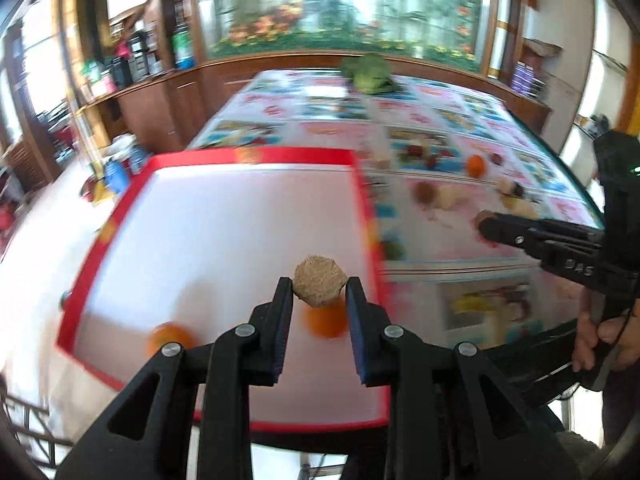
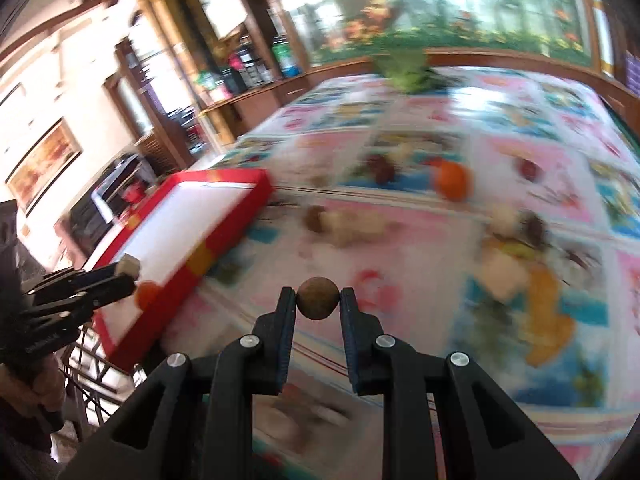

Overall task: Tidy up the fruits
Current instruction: 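Carry biscuit and brown fruit into the tray and open both tools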

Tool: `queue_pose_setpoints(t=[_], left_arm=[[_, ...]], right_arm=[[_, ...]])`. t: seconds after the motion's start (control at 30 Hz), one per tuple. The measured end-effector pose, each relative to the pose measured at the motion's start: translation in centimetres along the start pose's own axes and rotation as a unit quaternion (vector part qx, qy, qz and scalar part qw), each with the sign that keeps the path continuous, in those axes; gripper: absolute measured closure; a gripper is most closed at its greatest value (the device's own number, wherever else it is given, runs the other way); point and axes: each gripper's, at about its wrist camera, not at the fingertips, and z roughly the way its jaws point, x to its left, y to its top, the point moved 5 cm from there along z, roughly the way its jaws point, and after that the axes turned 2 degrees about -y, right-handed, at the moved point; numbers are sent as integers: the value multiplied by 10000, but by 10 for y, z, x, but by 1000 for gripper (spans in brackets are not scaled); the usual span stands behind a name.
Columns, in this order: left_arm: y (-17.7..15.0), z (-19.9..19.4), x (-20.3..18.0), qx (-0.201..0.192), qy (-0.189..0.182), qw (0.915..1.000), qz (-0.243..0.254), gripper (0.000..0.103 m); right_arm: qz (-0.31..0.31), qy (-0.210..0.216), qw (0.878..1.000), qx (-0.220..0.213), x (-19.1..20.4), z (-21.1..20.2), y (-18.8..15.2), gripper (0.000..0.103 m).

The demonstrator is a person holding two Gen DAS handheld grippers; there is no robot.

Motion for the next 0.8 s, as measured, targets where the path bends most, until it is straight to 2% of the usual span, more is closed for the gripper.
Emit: queue_pose_setpoints(t=[0.13,0.37,0.67,0.8], left_arm=[[-4,-3,32,-83,386,9989,-242,74],[-8,3,52,-83,538,9977,-397,74],[-14,10,63,27,614,9967,-521,74],[-14,10,67,23,687,9962,-533,74]], right_arm=[[-337,368,9988,6,44,18,19,82],[-725,635,9953,66,95,46,34,82],[-838,650,9923,640,118,89,27,82],[-847,638,9915,751,124,97,22,82]])
